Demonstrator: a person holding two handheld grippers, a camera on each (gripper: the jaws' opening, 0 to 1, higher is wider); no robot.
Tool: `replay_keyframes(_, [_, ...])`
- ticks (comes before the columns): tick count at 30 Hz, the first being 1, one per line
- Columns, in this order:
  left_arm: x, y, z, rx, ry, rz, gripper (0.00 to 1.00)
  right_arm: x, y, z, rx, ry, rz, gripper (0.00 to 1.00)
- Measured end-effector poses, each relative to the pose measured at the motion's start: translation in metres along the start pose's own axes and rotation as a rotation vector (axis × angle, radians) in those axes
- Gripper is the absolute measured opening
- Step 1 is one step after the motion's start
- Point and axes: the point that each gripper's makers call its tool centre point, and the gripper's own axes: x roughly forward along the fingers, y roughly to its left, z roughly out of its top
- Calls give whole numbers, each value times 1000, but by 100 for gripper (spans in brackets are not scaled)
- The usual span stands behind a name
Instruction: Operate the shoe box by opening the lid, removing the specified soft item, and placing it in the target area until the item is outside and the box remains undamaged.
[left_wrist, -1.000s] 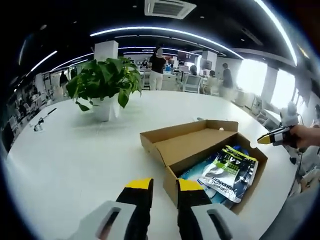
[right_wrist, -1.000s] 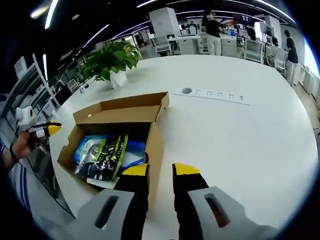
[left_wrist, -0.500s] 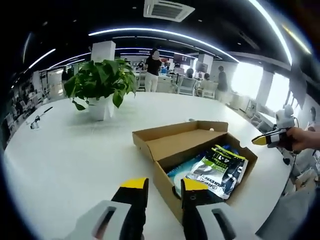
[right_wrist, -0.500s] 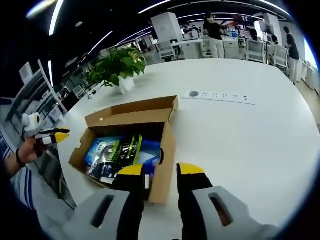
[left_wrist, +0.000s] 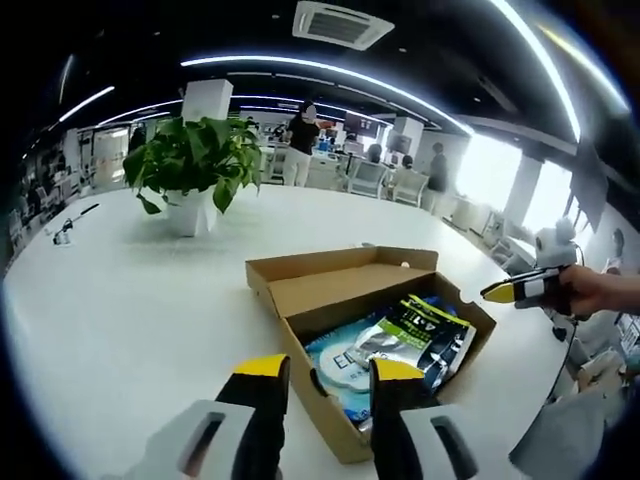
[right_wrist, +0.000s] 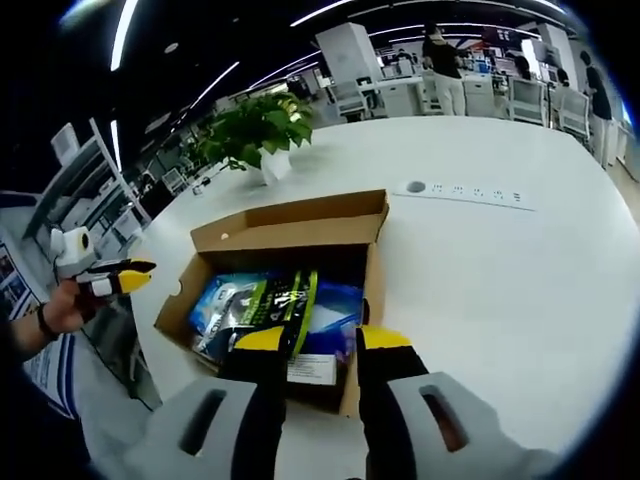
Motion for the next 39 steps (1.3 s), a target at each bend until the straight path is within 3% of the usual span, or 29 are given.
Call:
replay_keyframes(14, [-1,-15,-2,12,14,-41,34,24,17,-6,-17,41,42,25])
replay_keyframes(29, [-2,-34,-8,1,33,-94,38,50,10,-17,-10,109,43,25])
replay_keyframes(39, [-5,-33,-13,-21,37,-93,39,64,10,-22,-9,145,41,22])
